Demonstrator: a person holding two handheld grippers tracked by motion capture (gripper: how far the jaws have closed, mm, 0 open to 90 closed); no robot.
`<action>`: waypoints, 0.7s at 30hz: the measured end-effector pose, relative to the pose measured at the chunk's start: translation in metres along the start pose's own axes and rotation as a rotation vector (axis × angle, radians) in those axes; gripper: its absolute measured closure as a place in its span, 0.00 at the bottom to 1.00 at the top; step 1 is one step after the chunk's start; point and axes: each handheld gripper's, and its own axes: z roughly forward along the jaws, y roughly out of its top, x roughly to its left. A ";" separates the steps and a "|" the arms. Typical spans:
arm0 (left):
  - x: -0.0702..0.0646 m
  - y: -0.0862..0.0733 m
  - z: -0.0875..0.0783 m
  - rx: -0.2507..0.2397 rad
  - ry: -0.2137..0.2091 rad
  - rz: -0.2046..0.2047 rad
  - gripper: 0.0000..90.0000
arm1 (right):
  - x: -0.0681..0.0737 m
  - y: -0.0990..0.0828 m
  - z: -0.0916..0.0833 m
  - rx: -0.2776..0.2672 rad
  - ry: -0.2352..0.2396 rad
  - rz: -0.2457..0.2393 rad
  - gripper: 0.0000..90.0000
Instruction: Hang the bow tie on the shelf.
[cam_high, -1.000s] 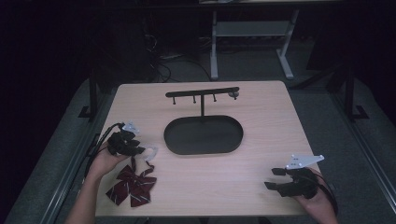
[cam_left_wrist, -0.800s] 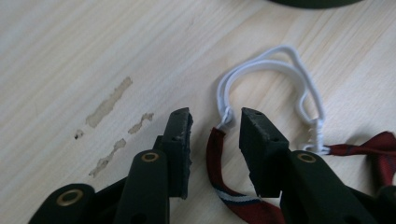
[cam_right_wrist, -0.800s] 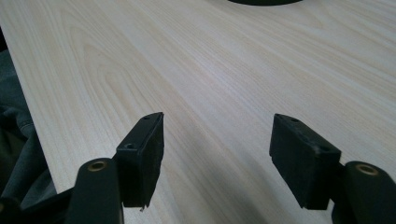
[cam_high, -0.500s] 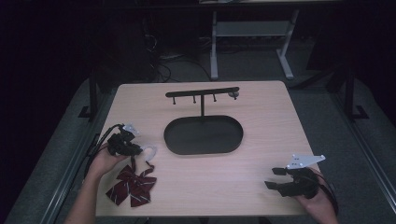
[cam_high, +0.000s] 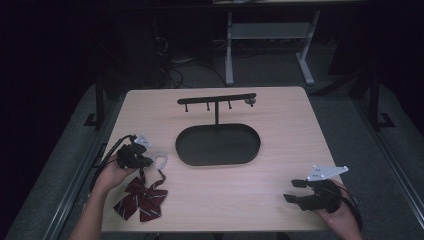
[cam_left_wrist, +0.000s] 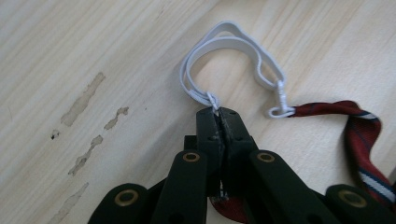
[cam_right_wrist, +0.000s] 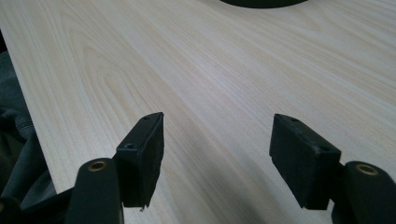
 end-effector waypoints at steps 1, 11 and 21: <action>-0.001 0.001 -0.001 -0.001 0.001 0.006 0.98 | 0.000 0.000 0.000 -0.001 -0.001 0.001 0.39; -0.014 0.004 -0.013 -0.066 0.007 0.029 0.98 | 0.000 0.000 -0.001 -0.004 -0.004 0.007 0.39; -0.023 0.005 -0.028 -0.140 0.013 0.034 0.98 | 0.000 0.000 -0.001 -0.008 -0.006 0.006 0.39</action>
